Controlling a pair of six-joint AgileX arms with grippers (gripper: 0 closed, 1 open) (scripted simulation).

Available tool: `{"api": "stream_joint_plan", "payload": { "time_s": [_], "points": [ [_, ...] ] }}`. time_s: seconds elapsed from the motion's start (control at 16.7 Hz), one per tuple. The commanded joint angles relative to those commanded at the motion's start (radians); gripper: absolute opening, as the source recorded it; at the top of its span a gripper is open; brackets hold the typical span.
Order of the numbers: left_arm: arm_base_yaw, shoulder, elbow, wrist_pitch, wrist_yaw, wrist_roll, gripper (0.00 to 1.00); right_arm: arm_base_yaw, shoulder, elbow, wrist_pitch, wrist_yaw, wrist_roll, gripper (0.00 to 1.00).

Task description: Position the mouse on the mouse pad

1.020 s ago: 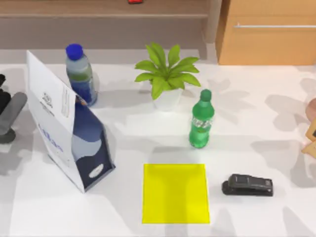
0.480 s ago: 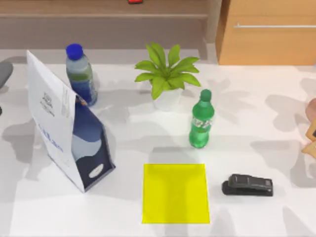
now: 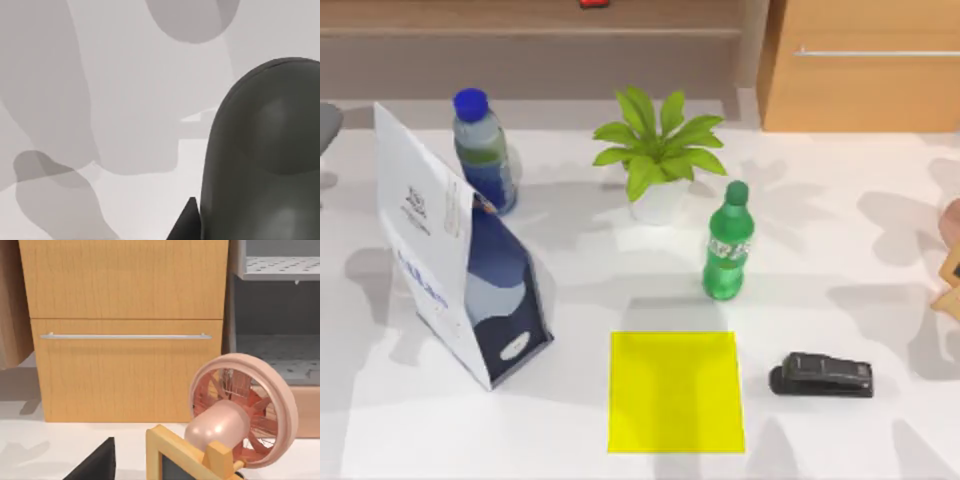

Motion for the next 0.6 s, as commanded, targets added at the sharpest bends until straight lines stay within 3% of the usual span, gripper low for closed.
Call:
{"api": "stream_joint_plan", "payload": {
  "time_s": [0.24,0.6],
  "points": [
    [-0.127,-0.035,0.099,0.101,0.023,0.026,0.0,0.0,0.0,0.0,0.0,0.0,0.0,1.0],
    [-0.461,-0.103,0.217,0.239,0.048,0.11,0.0,0.0,0.0,0.0,0.0,0.0,0.0,1.0]
  ]
}}
